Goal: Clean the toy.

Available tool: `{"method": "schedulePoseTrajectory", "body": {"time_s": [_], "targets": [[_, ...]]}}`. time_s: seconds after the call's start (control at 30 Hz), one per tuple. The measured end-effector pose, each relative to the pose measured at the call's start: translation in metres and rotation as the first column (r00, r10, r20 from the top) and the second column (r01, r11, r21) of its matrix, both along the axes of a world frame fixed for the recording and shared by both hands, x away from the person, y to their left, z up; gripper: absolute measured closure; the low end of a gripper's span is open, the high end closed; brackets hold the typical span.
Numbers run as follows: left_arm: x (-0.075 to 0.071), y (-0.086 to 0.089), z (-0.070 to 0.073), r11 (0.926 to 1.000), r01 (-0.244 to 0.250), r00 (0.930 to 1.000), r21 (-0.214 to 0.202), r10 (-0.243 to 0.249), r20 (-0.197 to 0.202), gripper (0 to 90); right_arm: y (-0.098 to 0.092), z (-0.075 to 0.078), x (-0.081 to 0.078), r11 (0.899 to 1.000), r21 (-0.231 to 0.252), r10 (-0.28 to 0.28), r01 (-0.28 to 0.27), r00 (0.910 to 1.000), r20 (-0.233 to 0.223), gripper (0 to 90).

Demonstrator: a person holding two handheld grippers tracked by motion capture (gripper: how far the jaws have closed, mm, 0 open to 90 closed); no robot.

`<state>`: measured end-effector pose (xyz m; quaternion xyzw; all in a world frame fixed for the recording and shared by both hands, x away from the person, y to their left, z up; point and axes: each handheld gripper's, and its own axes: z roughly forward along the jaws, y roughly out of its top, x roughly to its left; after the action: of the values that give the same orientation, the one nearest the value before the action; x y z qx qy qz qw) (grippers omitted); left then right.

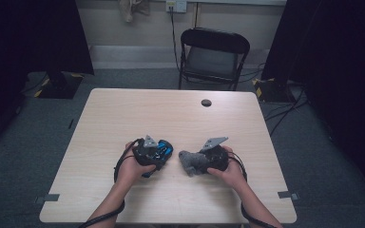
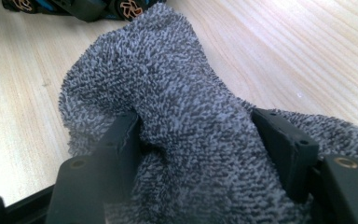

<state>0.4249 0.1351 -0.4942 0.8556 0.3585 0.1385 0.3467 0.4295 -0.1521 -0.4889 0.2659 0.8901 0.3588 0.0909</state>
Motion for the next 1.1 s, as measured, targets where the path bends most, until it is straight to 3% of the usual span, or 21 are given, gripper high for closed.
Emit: {"method": "schedulePoseTrajectory", "body": {"time_s": [0.7, 0.8, 0.87, 1.1], "targets": [[0.003, 0.0003, 0.0028, 0.9996, 0.025, 0.9991, 0.014, -0.024, -0.034, 24.5, -0.0011, -0.0009, 0.0007, 1.0, 0.017, -0.01, 0.01, 0.9999, -0.005, 36.4], [0.0006, 0.0014, 0.0003, 0.9999, 0.005, 0.9999, -0.011, -0.006, -0.015, 25.3, -0.0013, -0.001, 0.0006, 1.0, 0.017, -0.011, 0.011, 0.9999, -0.007, 36.4], [-0.001, 0.0023, -0.002, 0.9998, 0.009, 0.9998, -0.015, -0.008, 0.018, 25.4, -0.0012, -0.001, 0.0005, 1.0, 0.017, -0.012, 0.012, 0.9999, -0.006, 36.4], [-0.0005, 0.0006, -0.0007, 0.9999, 0.008, 0.9999, -0.008, -0.008, 0.007, 25.8, -0.0009, -0.001, 0.0009, 1.0, 0.017, -0.011, 0.012, 0.9999, -0.007, 36.4]]}}
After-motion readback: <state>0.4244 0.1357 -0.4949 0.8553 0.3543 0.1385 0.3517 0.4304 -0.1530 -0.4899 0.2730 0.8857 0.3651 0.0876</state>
